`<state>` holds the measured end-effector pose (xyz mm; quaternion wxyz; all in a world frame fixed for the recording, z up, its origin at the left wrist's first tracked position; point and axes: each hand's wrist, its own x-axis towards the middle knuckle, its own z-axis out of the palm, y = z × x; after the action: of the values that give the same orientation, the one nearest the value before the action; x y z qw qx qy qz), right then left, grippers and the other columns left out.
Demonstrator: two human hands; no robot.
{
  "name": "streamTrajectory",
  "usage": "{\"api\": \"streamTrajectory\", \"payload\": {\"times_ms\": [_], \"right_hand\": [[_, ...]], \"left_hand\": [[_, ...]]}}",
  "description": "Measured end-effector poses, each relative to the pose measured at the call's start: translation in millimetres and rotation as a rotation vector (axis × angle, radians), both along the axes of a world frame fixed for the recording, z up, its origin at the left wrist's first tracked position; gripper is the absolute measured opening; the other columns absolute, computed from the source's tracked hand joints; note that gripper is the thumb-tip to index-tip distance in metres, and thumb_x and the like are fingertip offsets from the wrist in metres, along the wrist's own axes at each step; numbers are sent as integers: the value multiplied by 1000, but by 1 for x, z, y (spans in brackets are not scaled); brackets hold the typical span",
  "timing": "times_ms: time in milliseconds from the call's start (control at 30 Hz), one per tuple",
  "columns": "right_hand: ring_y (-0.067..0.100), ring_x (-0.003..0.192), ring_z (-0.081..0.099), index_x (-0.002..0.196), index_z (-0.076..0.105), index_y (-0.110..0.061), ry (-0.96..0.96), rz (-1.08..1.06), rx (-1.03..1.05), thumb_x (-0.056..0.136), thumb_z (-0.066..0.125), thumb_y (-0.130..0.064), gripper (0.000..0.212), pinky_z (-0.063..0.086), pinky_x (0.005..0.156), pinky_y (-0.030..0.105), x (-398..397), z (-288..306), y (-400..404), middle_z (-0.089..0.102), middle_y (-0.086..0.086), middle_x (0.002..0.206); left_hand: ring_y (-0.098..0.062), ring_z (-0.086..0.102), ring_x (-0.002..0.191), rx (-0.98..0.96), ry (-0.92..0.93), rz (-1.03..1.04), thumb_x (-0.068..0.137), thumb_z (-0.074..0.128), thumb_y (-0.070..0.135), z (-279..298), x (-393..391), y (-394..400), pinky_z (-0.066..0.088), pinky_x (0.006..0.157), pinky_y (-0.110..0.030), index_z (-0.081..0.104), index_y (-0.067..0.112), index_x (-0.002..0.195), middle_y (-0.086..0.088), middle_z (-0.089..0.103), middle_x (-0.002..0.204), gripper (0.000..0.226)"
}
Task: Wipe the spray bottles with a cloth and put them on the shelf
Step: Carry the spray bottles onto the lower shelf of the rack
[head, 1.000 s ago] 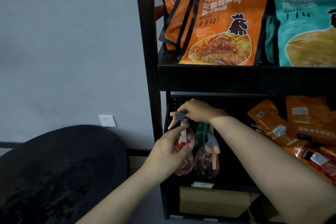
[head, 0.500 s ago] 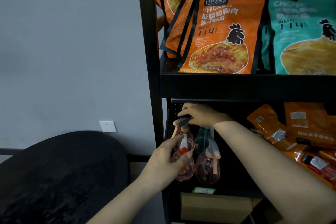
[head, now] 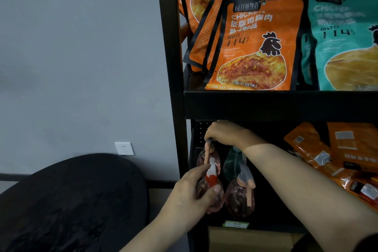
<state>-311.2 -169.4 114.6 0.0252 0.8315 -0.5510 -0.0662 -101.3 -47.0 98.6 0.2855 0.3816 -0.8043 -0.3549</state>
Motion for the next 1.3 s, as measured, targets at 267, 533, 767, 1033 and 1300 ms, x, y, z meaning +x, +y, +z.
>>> {"api": "streamTrajectory", "payload": {"times_ms": [267,533,767,1033,1300], "right_hand": [[15,84,60,91,68,-16,3,75,-12,86,55,-14,14,46,76,32,-10,-5,0,65,-1,88],[16,81,59,88,65,-18,50,90,-33,86,54,-14,12,47,77,36,-8,-6,2,65,-1,85],[18,116,53,117,61,-21,4,28,-22,90,51,-10,30,42,94,35,-8,-7,12,58,-2,126],[13,136,30,143,33,-31,-137,-186,-110,94,53,-22,54,33,104,30,-25,-4,54,27,-11,152],[10,141,17,146,22,-37,-285,-320,-126,93,55,-35,62,25,113,35,-10,5,105,20,-15,154]], "left_hand": [[13,35,117,-22,14,-14,89,57,38,-3,-6,-1,24,83,8,35,32,140,23,41,132,55],[7,37,124,-7,-16,-7,88,56,43,-8,-4,-4,27,85,6,36,31,140,19,42,139,57],[9,36,119,3,-14,3,88,57,41,-6,-4,-3,25,81,9,38,33,139,17,42,139,55],[5,37,123,-48,-29,-2,89,56,40,1,-6,-7,21,82,11,39,27,140,11,44,140,55],[-5,38,129,-59,-67,-34,90,56,39,8,-10,-1,21,86,4,39,23,140,5,44,142,55]]}}
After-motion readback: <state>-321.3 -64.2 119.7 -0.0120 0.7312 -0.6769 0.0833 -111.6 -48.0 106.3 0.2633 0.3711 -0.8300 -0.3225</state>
